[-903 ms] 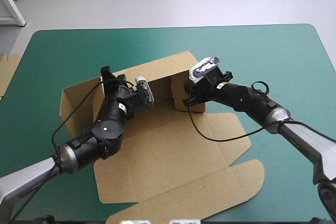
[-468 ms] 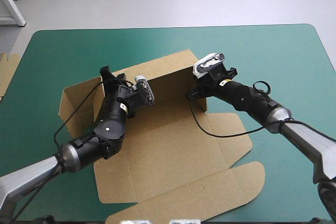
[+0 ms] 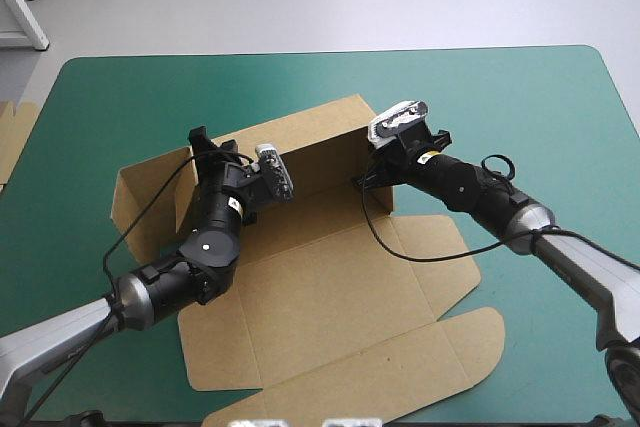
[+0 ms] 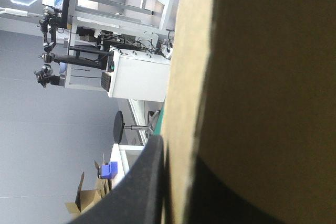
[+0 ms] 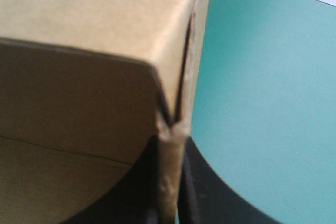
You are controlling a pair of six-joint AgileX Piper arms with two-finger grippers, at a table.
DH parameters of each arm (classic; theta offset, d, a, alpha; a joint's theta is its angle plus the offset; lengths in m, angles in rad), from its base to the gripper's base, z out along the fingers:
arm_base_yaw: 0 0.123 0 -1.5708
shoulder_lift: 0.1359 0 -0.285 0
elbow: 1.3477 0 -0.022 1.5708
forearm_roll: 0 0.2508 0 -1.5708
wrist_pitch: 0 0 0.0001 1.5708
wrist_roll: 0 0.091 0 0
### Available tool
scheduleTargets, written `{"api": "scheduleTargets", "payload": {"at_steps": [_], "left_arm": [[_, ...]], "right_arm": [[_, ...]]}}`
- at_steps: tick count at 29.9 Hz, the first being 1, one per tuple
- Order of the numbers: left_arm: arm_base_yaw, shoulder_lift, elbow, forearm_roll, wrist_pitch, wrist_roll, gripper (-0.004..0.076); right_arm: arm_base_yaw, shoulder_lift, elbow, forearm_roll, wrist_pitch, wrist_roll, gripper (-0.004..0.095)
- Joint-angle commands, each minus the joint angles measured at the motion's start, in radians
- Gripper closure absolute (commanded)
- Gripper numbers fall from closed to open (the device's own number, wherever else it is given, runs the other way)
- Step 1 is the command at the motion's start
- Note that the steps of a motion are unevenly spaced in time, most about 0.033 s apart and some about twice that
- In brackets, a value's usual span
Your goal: Fold the box
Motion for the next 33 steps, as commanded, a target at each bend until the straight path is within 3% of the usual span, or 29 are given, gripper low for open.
{"api": "scheduleTargets", "payload": {"at_steps": [1, 6, 8, 18, 24, 28, 33], "left_arm": [[-0.027, -0.055, -0.026, 0.040, 0.023, -0.002, 0.0615], [-0.079, -0.095, -0.026, 0.038, 0.058, 0.012, 0.0401], [-0.108, -0.108, -0.026, 0.016, 0.093, 0.015, 0.0351], [-0.364, -0.125, -0.026, -0.084, 0.290, 0.031, 0.0339], [-0.494, -0.125, -0.050, -0.086, 0.502, 0.026, 0.0340], [-0.490, -0.144, -0.139, -0.114, 0.524, 0.034, 0.0437], [-0.487, -0.210, -0.280, -0.134, 0.502, 0.034, 0.0730]], "right_arm": [[0.008, -0.042, -0.025, -0.001, -0.009, -0.016, 0.0907], [0.008, -0.042, -0.025, -0.001, -0.009, -0.016, 0.0907], [0.008, -0.042, -0.025, -0.001, -0.010, -0.016, 0.0907], [0.006, -0.040, -0.025, -0.001, -0.021, -0.016, 0.0907], [0.006, -0.040, -0.025, -0.001, -0.021, -0.009, 0.0907], [0.006, -0.040, -0.025, -0.001, -0.020, -0.005, 0.0907], [0.006, -0.040, -0.025, -0.001, -0.014, -0.002, 0.0907]]}}
